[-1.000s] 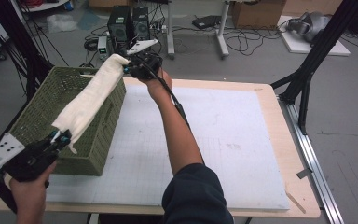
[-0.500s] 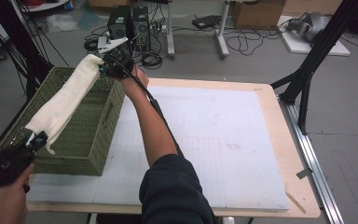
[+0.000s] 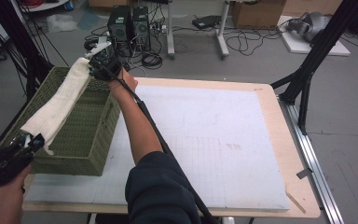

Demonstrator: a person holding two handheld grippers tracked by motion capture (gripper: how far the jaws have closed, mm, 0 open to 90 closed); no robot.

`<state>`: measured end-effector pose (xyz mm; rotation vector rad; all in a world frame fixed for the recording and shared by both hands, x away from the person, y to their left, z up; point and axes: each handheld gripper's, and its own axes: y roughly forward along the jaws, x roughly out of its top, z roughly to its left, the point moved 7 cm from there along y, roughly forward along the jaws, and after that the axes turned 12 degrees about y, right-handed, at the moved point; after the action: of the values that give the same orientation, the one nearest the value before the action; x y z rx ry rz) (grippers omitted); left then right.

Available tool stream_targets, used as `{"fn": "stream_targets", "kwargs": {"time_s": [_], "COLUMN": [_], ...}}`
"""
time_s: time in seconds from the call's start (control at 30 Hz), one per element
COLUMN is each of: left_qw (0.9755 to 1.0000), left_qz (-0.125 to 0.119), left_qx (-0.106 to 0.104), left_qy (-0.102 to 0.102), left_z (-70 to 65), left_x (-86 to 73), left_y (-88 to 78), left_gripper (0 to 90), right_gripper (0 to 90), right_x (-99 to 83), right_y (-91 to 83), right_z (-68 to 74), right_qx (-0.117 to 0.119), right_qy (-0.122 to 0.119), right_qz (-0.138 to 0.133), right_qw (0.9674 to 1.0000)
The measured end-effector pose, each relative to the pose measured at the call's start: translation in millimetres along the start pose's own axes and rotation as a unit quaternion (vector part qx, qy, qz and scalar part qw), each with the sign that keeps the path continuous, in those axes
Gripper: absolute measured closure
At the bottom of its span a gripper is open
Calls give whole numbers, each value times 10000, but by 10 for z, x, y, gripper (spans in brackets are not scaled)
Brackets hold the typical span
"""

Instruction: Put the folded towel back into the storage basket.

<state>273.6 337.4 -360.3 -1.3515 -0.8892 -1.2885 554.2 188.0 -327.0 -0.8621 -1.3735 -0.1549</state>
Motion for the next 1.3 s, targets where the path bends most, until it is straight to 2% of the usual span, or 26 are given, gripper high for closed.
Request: {"fn": "stream_targets", "kwargs": {"time_s": [0.03, 0.07, 0.13, 0.23, 0.37, 0.4, 0.47, 0.5, 0.63, 0.8, 0.9, 1.03, 1.17, 1.27, 1.3], "left_qw": [10000, 9999, 9997, 9996, 9993, 9991, 9986, 9982, 9956, 9934, 9904, 9857, 9801, 9749, 9736], "left_qz": [-42, -106, -169, -274, -324, -352, -400, -426, -406, -335, -377, -382, -311, -267, -263], "left_qx": [61, 109, 148, 78, -151, -224, -336, -425, -846, -1094, -1332, -1644, -1958, -2183, -2240], "left_qy": [3, 26, 81, 47, -80, -90, -62, -53, -77, -47, -39, 9, 138, 332, 337], "left_z": [9, 10, 6, -23, -89, -116, -174, -208, -371, -574, -708, -935, -1170, -1344, -1396], "left_x": [16, 41, 87, 129, 144, 157, 196, 218, 274, 328, 377, 402, 384, 371, 369], "left_y": [-16, -35, -60, -66, -22, -12, 6, 14, 76, 174, 230, 323, 421, 476, 495], "left_gripper": [437, 435, 407, 399, 364, 347, 332, 299, 272, 239, 235, 236, 235, 235, 235], "right_gripper": [500, 488, 469, 466, 459, 452, 436, 431, 374, 346, 323, 293, 264, 243, 242], "right_x": [6, 7, -2, 3, -4, -33, -49, -70, -153, -225, -284, -399, -594, -756, -868], "right_y": [12, 14, -2, -87, -276, -402, -466, -536, -846, -1277, -1518, -1845, -2137, -2332, -2464], "right_z": [-2, -4, -12, -51, -118, -168, -203, -233, -342, -457, -546, -671, -776, -858, -894], "right_qx": [-56, -36, -42, -25, 60, 113, 137, 186, 443, 546, 509, 482, 445, 296, 249], "right_qy": [106, 203, 174, 221, 285, 325, 350, 400, 637, 679, 679, 861, 1030, 1080, 1083], "right_qz": [-77, -100, -44, -44, -103, -86, -85, -77, -151, -303, -288, -402, -474, -519, -520], "right_qw": [9999, 9997, 9998, 9997, 9995, 9994, 9993, 9990, 9969, 9957, 9960, 9943, 9926, 9924, 9924]}}
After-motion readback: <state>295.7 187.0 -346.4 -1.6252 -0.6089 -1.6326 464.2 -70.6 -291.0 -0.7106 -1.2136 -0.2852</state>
